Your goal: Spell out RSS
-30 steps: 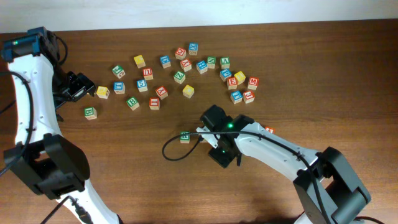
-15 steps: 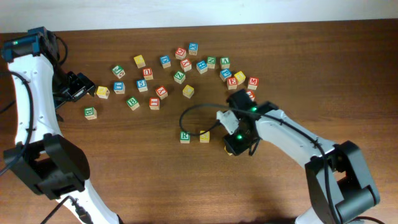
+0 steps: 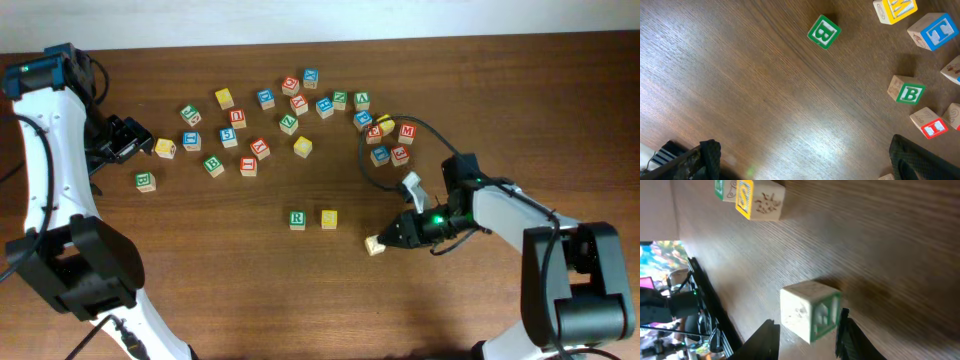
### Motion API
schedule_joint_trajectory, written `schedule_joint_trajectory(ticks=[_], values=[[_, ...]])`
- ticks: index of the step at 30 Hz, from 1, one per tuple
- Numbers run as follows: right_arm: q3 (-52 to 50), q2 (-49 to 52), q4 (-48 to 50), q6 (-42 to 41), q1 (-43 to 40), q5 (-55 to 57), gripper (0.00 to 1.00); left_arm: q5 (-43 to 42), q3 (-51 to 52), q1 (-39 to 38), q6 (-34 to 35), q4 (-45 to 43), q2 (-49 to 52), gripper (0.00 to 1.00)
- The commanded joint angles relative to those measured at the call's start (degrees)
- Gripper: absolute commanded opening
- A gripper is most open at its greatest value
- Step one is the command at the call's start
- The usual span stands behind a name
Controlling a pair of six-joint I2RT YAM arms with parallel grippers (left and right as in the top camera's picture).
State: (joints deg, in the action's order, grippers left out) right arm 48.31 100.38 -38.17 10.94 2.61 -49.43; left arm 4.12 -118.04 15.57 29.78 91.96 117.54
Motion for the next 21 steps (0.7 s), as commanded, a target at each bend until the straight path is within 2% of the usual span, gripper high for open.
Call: schedule_joint_trajectory(ticks=[1, 3, 6, 9, 11, 12, 15, 17, 21], values=[[-0.76, 0.39, 0.07, 0.33, -1.95, 1.86, 0.29, 0.68, -0.07, 0.39, 0.11, 0.07, -0.22, 0.99], [-0.72, 0.39, 0.20, -0.98, -2.54, 2.69, 0.30, 0.68, -0.07, 0.42, 0.11, 0.07, -0.22, 0.99], [2.84, -0.11, -5.62, -0.87, -2.62, 2.84, 0.45, 0.68, -0.07, 0.39, 0.11, 0.07, -0.22, 0.99], [8.46, -2.43, -13.81, -0.90, -1.57, 7.54, 0.51, 0.68, -0.07, 0.42, 0.11, 0.07, -0.22, 0.99], [9.88, -4.63, -15.87, -0.98, 3.82, 13.31, 0.52, 0.68, -0.07, 0.39, 0.11, 0.07, -0.22, 0.99], [9.88, -4.90, -15.69, -2.89, 6.58, 17.20, 0.56, 0.68, -0.07, 0.39, 0.11, 0.07, -0.22, 0.99], [9.88, -4.66, -12.17, -19.10, 19.50, 43.17, 0.57, 0.68, -0.07, 0.42, 0.11, 0.07, -0.22, 0.99], [9.86, -4.42, -11.52, -24.72, 25.77, 53.42, 0.62, 0.68, -0.07, 0.42, 0.11, 0.07, -0.22, 0.99], [9.86, -3.52, -8.92, -25.42, 32.13, 54.25, 0.65, 0.68, -0.07, 0.42, 0.11, 0.07, -0.22, 0.99]])
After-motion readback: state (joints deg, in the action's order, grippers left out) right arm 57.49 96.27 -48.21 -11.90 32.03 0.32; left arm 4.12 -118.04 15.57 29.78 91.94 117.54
